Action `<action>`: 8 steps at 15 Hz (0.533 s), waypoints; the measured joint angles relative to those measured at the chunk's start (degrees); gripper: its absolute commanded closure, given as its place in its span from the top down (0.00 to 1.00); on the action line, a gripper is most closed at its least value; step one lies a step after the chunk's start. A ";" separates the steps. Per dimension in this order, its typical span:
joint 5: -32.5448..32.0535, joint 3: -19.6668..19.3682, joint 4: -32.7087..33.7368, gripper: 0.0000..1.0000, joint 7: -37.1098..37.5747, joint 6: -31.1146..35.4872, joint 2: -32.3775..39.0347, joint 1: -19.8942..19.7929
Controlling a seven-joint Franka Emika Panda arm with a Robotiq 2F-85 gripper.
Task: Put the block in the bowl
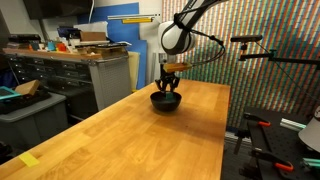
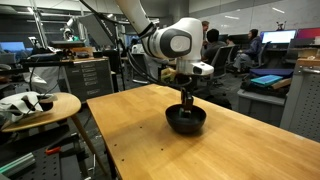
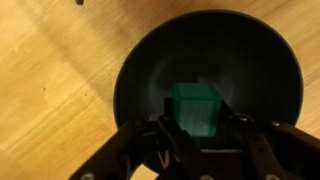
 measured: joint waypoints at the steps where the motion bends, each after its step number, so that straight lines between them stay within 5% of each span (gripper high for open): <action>1: 0.51 0.04 0.03 0.17 -0.26 1.19 0.93 0.00; 3: 0.99 0.04 0.09 0.17 -0.44 4.16 2.53 -0.01; 4: 1.00 0.04 0.12 0.67 -0.44 5.61 3.14 -0.01; 5: 1.00 0.04 0.14 0.68 -0.44 6.80 3.62 -0.01; 8: 1.00 0.03 0.22 0.91 -0.45 8.43 3.92 -0.01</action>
